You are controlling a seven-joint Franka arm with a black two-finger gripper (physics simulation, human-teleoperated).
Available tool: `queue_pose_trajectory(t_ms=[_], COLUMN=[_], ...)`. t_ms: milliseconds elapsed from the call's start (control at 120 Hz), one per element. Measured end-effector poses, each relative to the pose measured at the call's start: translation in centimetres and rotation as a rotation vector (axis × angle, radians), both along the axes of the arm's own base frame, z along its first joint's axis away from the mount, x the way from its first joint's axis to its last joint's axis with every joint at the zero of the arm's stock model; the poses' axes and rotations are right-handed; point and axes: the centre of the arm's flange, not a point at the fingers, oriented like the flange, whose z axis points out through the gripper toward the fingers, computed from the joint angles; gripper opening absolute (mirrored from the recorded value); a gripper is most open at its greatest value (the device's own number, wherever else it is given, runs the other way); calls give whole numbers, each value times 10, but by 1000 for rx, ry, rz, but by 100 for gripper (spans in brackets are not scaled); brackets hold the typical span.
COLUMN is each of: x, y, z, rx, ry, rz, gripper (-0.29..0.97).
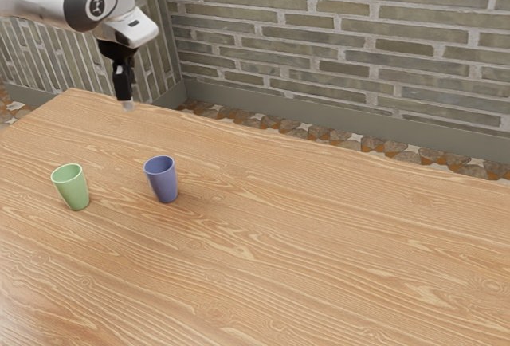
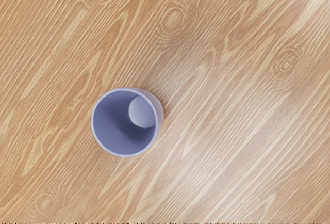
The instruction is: Place the left cup onto the right cup
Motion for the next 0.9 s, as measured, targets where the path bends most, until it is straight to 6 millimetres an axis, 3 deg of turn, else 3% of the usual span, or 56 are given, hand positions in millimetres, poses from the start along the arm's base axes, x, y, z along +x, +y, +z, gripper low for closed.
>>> queue_pose_trajectory(t_ms=[225, 525, 900], x=[-2, -26, -47], y=[10, 49, 75], z=[-8, -62, -104], rx=[-24, -50, -62], ry=[21, 97, 115], rz=[12, 83, 148], gripper=[68, 68, 68])
